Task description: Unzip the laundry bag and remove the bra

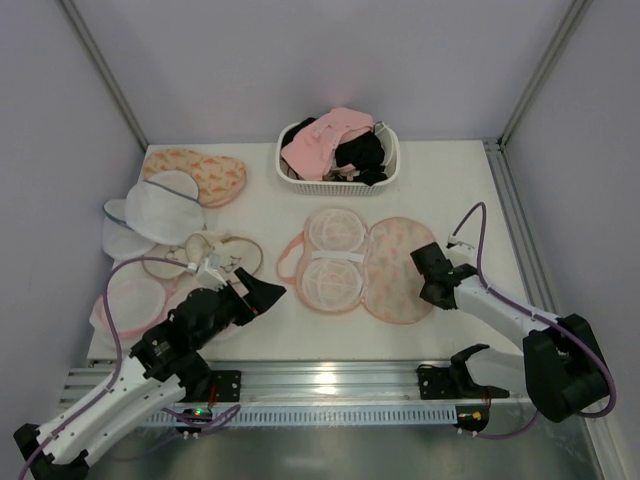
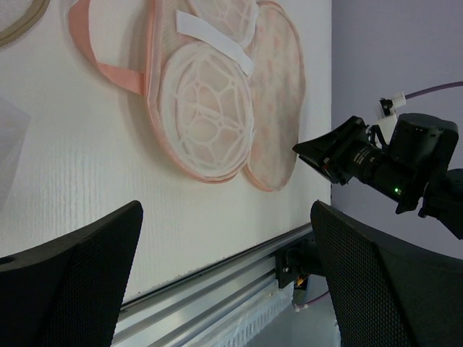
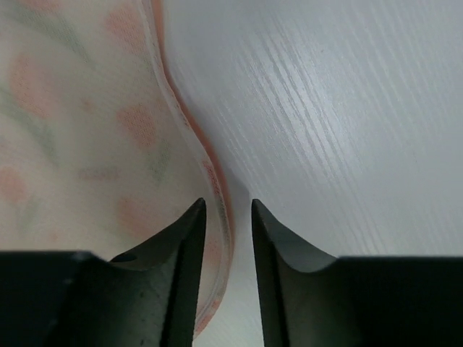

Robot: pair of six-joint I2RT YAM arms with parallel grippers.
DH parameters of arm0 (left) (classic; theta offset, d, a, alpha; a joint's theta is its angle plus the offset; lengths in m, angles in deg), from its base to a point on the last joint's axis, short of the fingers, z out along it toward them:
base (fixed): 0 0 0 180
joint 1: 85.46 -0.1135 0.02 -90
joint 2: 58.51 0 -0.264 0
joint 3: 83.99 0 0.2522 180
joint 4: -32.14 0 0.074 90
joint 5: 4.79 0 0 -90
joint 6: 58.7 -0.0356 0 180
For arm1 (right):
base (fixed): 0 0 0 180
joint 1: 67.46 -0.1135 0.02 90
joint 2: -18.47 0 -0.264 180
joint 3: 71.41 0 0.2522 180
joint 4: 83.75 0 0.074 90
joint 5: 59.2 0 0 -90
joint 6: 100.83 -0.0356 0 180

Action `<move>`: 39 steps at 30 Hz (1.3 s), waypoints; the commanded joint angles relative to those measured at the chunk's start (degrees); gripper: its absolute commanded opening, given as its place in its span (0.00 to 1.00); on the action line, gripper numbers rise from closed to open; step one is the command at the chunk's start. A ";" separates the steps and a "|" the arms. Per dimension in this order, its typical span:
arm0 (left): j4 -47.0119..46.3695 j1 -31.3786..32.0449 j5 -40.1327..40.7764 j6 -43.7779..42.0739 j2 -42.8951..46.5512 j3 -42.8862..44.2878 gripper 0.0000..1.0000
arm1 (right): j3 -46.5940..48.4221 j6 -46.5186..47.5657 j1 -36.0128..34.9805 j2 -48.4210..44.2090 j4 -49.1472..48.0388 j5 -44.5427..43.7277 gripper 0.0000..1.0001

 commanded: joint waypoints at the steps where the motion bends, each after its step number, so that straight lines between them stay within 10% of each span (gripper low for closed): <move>1: -1.01 -0.25 0.65 -0.69 0.91 0.10 1.00 | -1.40 -3.26 -0.26 0.04 -4.42 0.23 0.32; 13: -2.86 -0.25 0.39 -0.42 -1.29 0.10 0.99 | -1.76 -2.30 -0.26 0.47 -5.13 0.94 0.04; 31: -1.71 -0.17 0.92 -0.69 0.65 0.45 0.99 | 12.12 6.30 -0.26 -22.80 11.48 -11.81 0.04; 39: -2.59 -0.17 0.66 -0.78 0.73 0.45 0.99 | 24.16 27.22 -0.35 -16.94 6.04 9.83 0.04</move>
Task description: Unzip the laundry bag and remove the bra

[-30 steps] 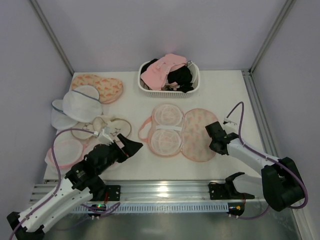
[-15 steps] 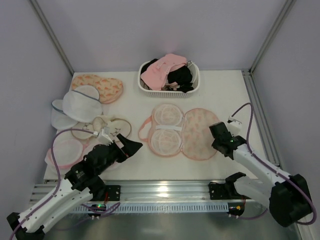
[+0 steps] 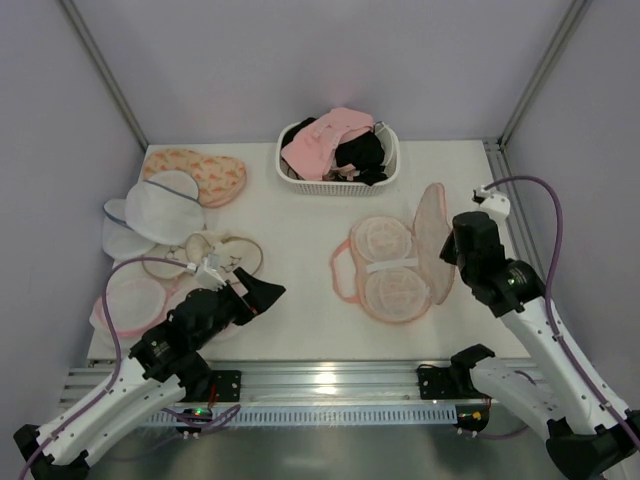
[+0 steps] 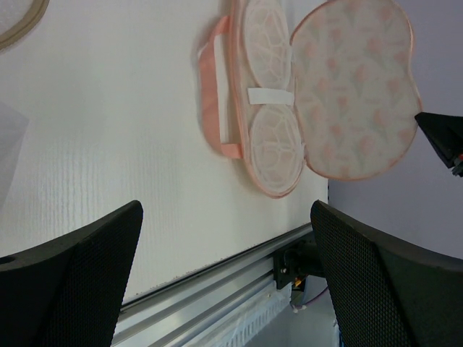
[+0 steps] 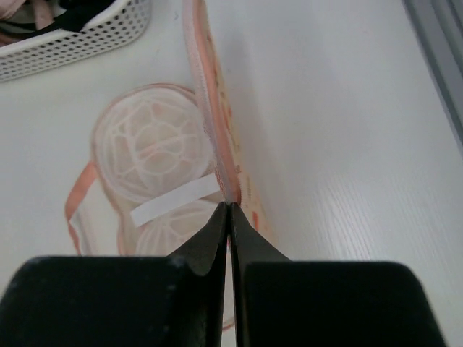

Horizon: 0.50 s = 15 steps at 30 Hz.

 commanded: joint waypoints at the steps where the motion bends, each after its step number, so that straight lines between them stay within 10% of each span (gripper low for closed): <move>1: -2.88 -0.17 0.33 -0.69 0.14 0.37 0.99 | 4.91 12.97 -1.11 7.82 -5.17 16.77 0.04; 8: -2.61 -0.17 -0.20 0.80 1.99 -1.04 0.99 | 2.56 16.42 -11.31 21.98 -24.15 43.41 0.04; 15: -1.12 -0.25 0.24 1.16 5.07 -1.74 1.00 | -0.17 12.20 -16.85 30.44 -32.17 51.61 0.14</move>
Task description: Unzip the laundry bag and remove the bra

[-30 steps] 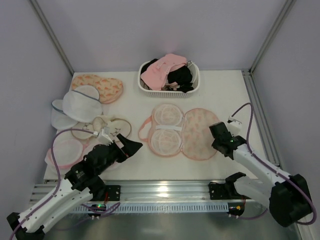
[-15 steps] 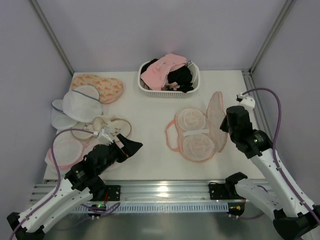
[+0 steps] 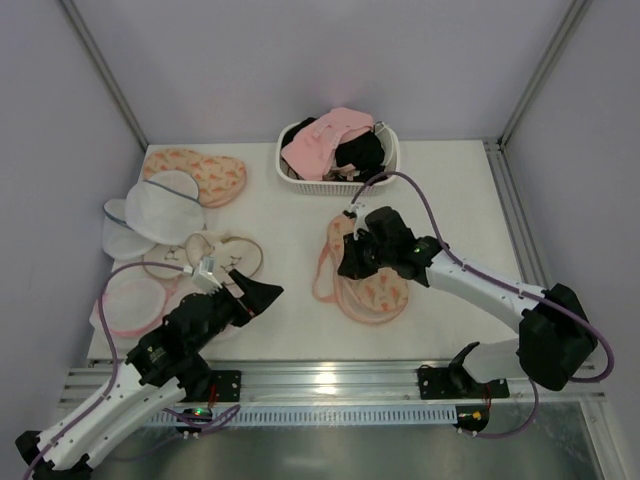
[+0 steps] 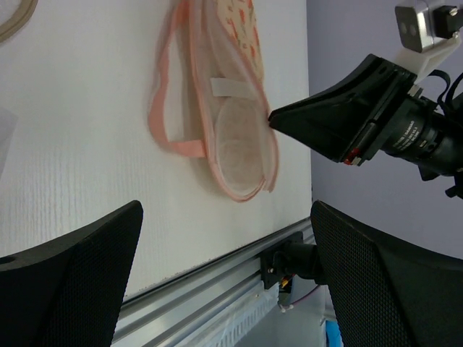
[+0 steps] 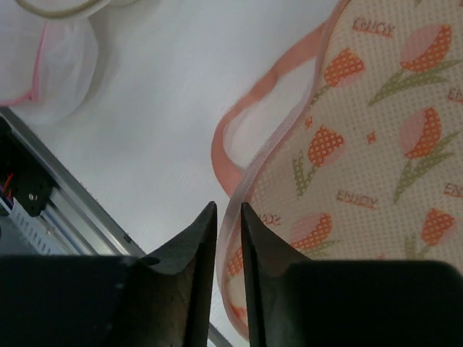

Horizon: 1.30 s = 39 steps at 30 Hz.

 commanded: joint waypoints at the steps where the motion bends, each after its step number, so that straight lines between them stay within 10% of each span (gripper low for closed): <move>1: -1.16 -0.25 0.33 -0.07 1.18 -0.32 1.00 | -1.01 -1.46 -1.07 0.31 -7.21 7.68 0.27; 3: -1.51 -0.25 -0.11 -0.33 0.91 -0.32 0.99 | -2.06 -2.25 -1.16 -2.31 -6.51 4.01 0.59; 9: -2.40 -0.25 -0.90 -1.73 -2.15 0.90 1.00 | -2.06 -4.36 -1.07 -14.18 0.87 -11.54 0.99; 18: -9.50 -0.25 -4.77 -6.91 -5.50 2.75 1.00 | -3.20 -8.05 -1.07 -33.34 12.82 -31.60 1.00; 39: -25.25 -0.25 -14.97 -15.01 -18.86 5.57 0.99 | -9.53 -9.38 -1.07 -52.25 17.23 -31.17 0.99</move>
